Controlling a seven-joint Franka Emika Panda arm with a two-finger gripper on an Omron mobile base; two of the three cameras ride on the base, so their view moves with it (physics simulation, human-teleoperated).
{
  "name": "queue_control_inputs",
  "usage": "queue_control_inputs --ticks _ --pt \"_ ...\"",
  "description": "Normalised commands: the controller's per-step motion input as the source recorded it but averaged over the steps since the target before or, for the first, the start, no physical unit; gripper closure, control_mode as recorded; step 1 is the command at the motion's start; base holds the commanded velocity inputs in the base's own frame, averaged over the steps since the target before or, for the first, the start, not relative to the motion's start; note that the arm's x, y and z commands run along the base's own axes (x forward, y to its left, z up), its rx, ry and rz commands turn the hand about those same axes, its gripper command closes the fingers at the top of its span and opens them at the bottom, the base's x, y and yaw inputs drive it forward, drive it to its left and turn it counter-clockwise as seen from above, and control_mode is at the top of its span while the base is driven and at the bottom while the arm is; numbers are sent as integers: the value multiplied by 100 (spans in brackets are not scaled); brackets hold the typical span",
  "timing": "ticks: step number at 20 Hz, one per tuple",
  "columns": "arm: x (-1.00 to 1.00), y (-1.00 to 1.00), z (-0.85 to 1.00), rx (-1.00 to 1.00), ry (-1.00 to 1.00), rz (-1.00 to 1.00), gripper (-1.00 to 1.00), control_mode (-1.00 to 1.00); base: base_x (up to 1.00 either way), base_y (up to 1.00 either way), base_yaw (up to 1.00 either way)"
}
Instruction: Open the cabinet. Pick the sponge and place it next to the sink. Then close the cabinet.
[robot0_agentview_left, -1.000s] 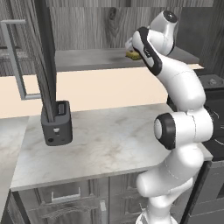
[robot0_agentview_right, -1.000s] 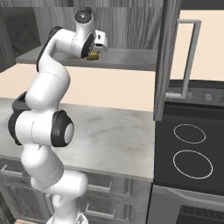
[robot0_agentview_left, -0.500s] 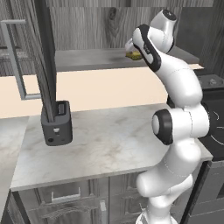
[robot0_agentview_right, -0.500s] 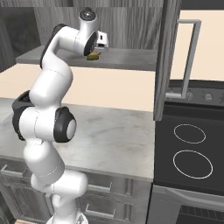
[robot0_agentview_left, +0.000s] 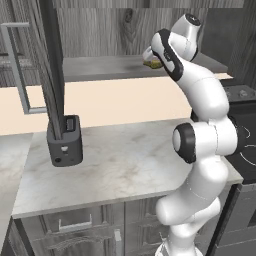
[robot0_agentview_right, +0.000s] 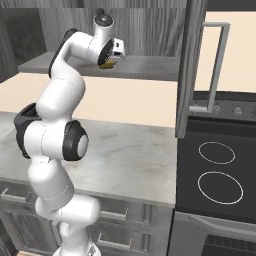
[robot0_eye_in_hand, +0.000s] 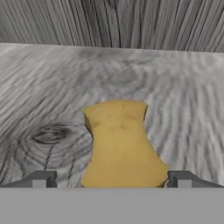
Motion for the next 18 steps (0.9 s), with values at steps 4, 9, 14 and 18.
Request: queue_control_inputs --ticks 4,9,14,18 --pt "14 0 0 0 0 1 -100 -100 0 0 0" --pt "16 0 0 0 0 0 -100 -100 0 0 0" --pt "1 0 0 0 2 1 -100 -100 0 0 0" --pt "0 0 -1 0 4 5 -100 -100 0 0 0"
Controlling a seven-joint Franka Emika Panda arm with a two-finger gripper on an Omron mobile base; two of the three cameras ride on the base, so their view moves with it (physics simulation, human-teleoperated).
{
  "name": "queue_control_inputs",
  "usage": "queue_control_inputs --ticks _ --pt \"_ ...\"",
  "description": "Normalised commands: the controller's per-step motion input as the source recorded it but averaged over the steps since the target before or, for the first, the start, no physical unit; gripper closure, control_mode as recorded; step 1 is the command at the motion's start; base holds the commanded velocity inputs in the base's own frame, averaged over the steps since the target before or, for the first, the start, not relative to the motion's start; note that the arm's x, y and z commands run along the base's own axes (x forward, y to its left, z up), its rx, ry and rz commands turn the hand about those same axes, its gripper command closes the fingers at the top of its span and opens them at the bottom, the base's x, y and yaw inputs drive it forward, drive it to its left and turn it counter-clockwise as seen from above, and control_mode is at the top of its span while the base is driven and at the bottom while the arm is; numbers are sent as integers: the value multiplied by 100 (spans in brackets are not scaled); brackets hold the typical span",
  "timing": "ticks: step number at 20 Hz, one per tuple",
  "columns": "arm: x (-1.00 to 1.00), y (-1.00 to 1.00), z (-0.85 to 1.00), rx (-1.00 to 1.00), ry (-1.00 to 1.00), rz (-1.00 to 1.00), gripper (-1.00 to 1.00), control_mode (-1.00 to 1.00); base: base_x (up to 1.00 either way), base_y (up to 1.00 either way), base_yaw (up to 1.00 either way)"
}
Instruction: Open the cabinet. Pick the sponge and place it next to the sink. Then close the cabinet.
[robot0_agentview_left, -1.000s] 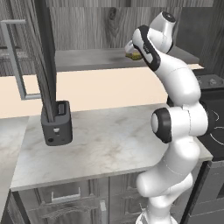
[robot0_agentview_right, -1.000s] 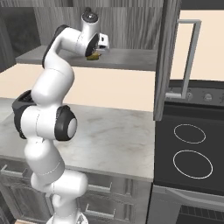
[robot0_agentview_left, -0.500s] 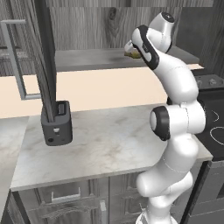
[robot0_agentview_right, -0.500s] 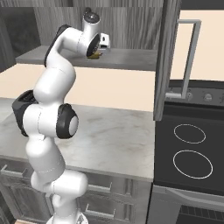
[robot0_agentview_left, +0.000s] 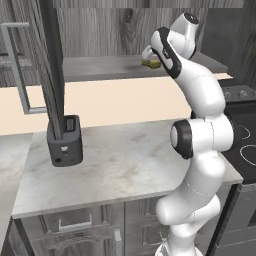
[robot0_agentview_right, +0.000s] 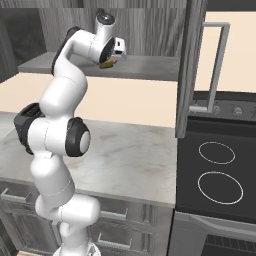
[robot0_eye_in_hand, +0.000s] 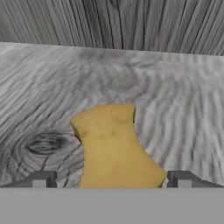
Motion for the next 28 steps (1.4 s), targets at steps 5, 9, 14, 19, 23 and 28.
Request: queue_control_inputs --ticks 5,9,14,19,23,28 --pt "-4 0 -22 0 4 8 -100 -100 0 0 0" --pt "-1 0 -29 0 1 8 -100 -100 0 0 0" --pt "0 0 -18 0 0 7 -100 -100 0 0 0" --pt "0 0 0 0 -3 2 -100 -100 0 0 0" --pt "0 0 0 0 -11 0 -100 -100 0 0 0" --pt "0 0 -1 0 -14 0 -100 -100 0 0 0"
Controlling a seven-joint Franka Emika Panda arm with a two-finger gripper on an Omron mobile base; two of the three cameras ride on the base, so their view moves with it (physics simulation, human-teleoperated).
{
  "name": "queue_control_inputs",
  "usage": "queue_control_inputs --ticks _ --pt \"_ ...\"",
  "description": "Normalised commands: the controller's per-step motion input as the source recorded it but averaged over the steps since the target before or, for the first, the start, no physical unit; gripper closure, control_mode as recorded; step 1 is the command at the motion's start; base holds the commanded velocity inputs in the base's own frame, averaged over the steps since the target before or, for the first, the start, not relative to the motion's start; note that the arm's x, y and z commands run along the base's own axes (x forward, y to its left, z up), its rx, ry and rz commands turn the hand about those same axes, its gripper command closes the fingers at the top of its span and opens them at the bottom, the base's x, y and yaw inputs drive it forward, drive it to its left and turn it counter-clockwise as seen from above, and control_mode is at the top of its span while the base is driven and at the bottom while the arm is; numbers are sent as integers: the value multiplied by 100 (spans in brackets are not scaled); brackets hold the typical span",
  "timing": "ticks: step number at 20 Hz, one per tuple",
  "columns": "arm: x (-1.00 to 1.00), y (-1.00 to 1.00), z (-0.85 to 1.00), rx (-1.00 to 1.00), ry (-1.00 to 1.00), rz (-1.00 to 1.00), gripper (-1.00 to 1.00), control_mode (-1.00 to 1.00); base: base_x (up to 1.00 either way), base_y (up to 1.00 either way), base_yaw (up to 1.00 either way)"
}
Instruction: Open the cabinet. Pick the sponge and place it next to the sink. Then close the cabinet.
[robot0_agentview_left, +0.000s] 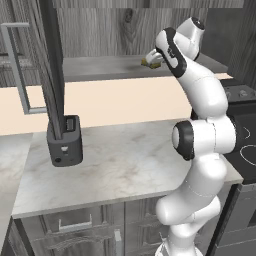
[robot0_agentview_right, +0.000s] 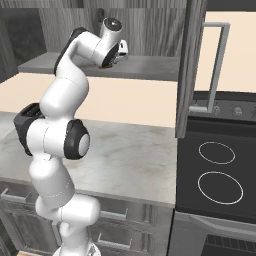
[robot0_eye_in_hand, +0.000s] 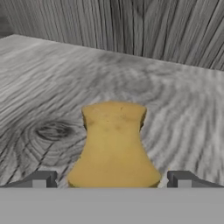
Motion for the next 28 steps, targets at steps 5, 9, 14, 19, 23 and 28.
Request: queue_control_inputs --ticks 5,9,14,19,23,28 --pt "0 4 -16 0 -6 0 -100 -100 0 0 0" --pt "0 10 -12 0 0 0 -100 -100 0 0 0" --pt "4 20 0 0 0 0 -100 -100 0 0 0" --pt "14 18 0 0 0 0 -100 -100 0 0 0" --pt "9 8 0 0 -3 0 -100 -100 0 0 0" --pt "9 0 0 0 -6 -2 -100 -100 0 0 0"
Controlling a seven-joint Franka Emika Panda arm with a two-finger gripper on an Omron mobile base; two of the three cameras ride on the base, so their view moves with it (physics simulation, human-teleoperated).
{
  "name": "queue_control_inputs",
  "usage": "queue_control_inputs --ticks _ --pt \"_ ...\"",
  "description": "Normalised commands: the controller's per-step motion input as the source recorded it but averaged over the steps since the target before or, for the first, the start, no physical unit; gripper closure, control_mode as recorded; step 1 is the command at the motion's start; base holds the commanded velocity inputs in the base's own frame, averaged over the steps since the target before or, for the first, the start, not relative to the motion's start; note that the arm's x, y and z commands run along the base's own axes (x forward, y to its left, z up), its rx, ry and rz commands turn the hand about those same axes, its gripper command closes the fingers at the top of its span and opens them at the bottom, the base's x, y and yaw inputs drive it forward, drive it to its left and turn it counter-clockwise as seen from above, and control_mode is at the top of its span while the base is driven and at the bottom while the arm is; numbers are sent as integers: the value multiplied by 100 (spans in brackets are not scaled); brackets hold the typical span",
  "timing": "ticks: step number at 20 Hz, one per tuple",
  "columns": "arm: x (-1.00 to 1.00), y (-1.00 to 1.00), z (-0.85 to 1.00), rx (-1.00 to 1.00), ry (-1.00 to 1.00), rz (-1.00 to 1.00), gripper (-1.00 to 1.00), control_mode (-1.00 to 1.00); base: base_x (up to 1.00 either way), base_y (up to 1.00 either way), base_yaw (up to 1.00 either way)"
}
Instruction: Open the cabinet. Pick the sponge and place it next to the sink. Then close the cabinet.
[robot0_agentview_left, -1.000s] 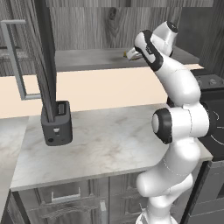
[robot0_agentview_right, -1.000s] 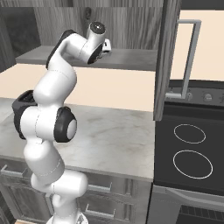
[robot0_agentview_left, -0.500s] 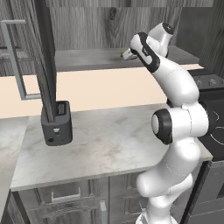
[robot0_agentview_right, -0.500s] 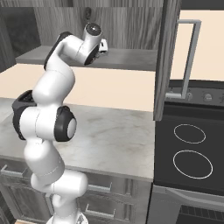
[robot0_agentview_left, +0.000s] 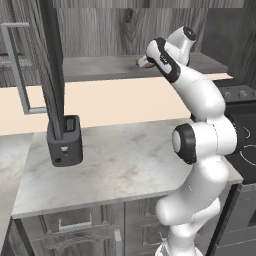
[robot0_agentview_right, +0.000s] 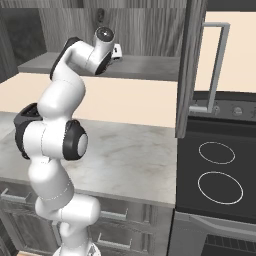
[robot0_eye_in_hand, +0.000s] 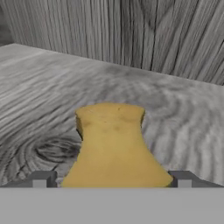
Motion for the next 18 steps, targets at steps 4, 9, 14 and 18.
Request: queue_control_inputs --ticks 4,9,14,18 --pt "16 0 6 0 -2 -4 -100 -100 0 0 0" --pt "17 1 0 0 0 -3 -100 -100 0 0 0" --pt "0 0 0 0 1 0 100 -100 0 0 0" --pt "0 0 0 0 0 0 100 -100 0 0 0"
